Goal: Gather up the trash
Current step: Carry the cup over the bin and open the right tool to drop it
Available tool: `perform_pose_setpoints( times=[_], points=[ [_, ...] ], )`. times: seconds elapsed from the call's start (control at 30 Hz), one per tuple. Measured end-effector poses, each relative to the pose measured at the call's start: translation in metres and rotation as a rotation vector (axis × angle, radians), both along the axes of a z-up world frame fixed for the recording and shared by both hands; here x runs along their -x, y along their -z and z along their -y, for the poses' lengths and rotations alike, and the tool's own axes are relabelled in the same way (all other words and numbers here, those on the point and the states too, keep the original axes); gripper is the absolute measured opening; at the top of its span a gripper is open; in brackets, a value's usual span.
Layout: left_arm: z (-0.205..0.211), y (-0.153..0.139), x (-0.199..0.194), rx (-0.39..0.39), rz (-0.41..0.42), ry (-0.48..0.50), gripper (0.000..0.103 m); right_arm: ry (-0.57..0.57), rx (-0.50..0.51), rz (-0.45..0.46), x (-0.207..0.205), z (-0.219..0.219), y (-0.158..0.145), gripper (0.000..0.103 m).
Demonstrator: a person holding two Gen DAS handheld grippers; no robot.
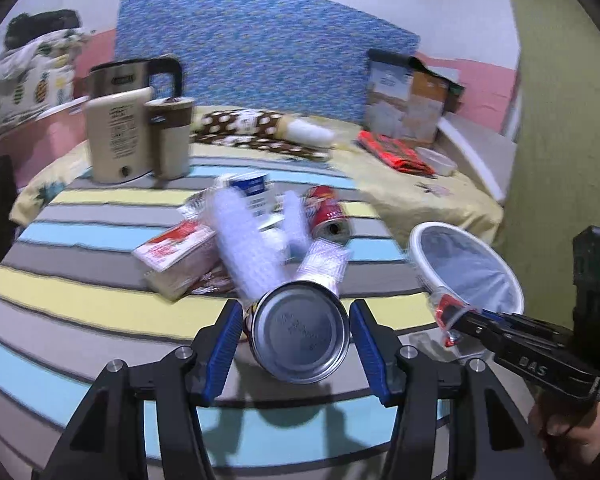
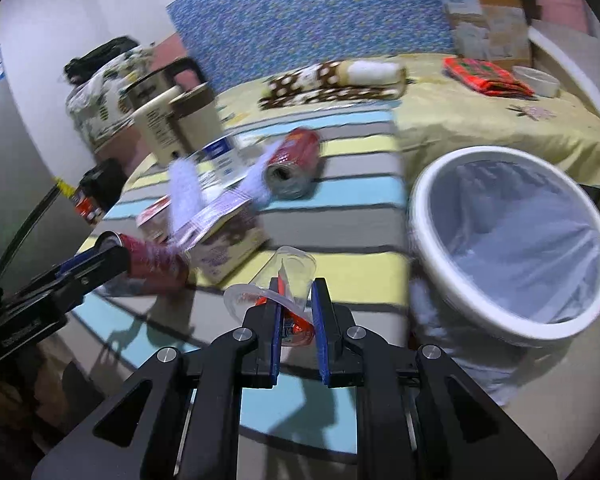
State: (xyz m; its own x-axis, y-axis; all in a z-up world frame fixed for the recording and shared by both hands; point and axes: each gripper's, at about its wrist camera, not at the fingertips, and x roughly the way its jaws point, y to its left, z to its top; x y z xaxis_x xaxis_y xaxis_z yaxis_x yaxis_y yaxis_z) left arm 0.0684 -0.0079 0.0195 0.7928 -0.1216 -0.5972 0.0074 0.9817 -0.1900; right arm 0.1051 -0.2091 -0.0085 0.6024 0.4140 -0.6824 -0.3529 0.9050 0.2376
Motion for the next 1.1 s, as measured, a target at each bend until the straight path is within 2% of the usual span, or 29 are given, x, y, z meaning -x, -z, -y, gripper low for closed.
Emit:
perform_pose_setpoints(
  times=[0.1, 0.13, 0.17, 0.23, 0.4, 0.5, 0.67, 0.73, 0.83, 0.97, 1.1],
  points=[
    [0.02, -0.008, -0.011, 0.009, 0.018, 0.063, 0.054, 0.055, 0.006, 0.011, -0.005, 0.019, -0.002, 0.016],
    [0.029, -0.01, -0.015, 0.01, 0.024, 0.085, 0.016, 0.081, 0.011, 0.015, -0.007, 0.027, -0.002, 0.016],
    [0.037, -0.012, -0.022, 0.009, 0.014, 0.121, 0.002, 0.1, 0.015, 0.016, -0.008, 0.034, -0.002, 0.016],
    [0.05, -0.014, -0.029, 0.01, 0.013, 0.143, 0.003, 0.14, 0.015, 0.017, -0.012, 0.047, -0.002, 0.016],
    [0.077, -0.01, -0.047, -0.054, 0.03, 0.171, 0.002, 0.194, 0.02, 0.019, -0.014, 0.065, 0.0, 0.016],
    [0.072, 0.003, -0.054, -0.028, -0.02, 0.167, 0.002, 0.194, 0.008, 0.015, -0.013, 0.065, 0.003, 0.016],
    [0.073, 0.008, -0.047, -0.023, -0.032, 0.174, 0.005, 0.173, -0.022, 0.0, -0.014, 0.065, 0.008, 0.016],
    [0.074, 0.01, -0.041, -0.022, -0.028, 0.192, 0.027, 0.167, -0.031, -0.002, -0.014, 0.065, 0.008, 0.016],
    [0.071, 0.012, -0.034, -0.023, -0.03, 0.195, 0.044, 0.159, -0.034, -0.001, -0.013, 0.065, 0.008, 0.016],
    [0.063, 0.015, -0.026, -0.03, -0.035, 0.189, 0.05, 0.168, -0.009, 0.009, -0.014, 0.067, 0.007, 0.017],
    [0.061, 0.019, -0.018, -0.026, -0.045, 0.198, 0.053, 0.232, 0.039, 0.02, -0.021, 0.076, 0.007, 0.018]
  ],
)
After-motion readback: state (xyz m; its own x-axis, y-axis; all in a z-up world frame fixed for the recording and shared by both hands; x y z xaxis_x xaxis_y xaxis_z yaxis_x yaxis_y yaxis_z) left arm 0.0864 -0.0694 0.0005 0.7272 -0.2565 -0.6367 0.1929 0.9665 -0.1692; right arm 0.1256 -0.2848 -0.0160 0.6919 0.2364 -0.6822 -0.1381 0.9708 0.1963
